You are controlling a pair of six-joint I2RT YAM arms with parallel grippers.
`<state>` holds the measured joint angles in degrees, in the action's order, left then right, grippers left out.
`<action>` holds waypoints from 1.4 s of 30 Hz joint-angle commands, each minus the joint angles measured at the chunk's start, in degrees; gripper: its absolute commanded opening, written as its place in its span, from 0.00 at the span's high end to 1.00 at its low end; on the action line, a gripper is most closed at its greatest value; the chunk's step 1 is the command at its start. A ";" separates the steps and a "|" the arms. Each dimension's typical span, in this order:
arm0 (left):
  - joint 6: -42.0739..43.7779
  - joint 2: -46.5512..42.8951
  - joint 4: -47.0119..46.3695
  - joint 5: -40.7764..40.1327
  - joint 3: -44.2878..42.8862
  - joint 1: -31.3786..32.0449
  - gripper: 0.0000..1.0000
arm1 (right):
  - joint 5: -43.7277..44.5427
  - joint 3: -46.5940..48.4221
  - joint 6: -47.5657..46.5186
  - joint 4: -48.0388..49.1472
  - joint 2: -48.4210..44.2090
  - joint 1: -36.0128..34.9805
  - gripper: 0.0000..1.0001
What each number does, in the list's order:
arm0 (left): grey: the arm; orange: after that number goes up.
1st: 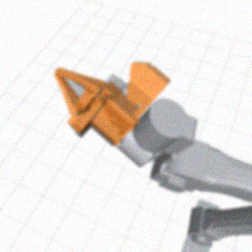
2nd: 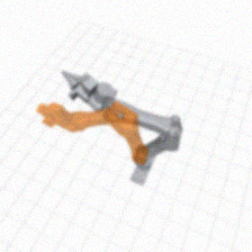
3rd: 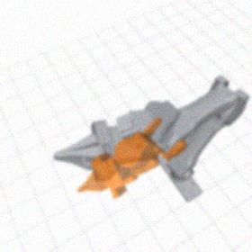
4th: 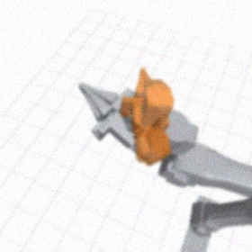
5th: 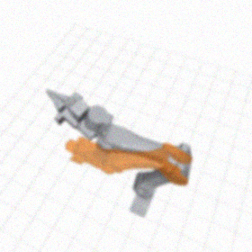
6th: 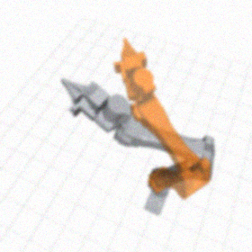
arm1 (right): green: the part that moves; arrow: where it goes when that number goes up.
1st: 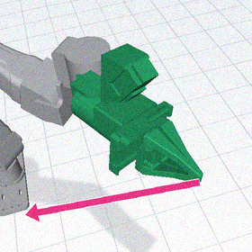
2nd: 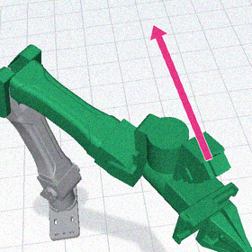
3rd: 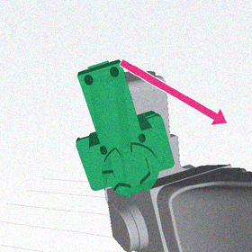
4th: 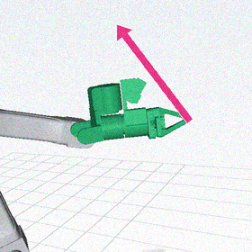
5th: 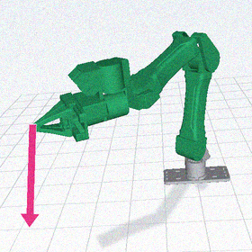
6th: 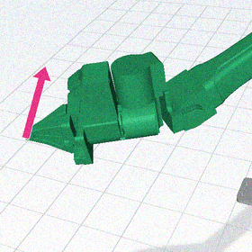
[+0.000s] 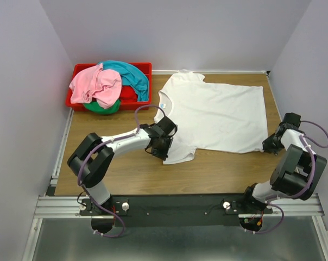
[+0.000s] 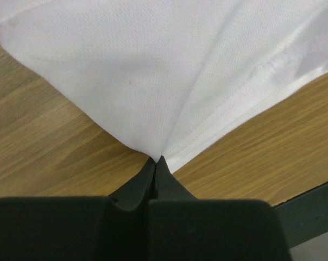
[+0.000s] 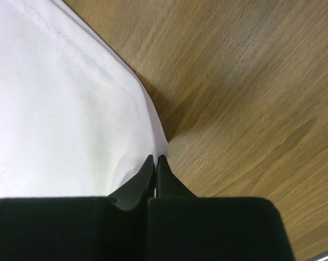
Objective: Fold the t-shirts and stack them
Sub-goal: Fold the tshirt
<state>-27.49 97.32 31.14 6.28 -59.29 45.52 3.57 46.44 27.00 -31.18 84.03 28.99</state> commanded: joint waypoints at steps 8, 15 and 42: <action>-0.38 -10.30 6.48 3.47 -1.71 0.45 1.00 | 1.18 -0.73 -0.28 -3.36 -6.24 0.54 0.98; -1.34 -13.64 8.94 4.27 -4.25 0.54 1.00 | -0.58 0.23 0.68 -7.40 -10.11 0.54 0.98; 10.78 12.89 11.23 -3.91 -40.55 -8.07 1.00 | -7.53 20.36 -3.10 -9.87 7.73 0.36 0.98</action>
<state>-19.22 107.90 41.74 3.55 -95.33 38.79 -2.37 63.57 24.97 -40.12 90.08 28.99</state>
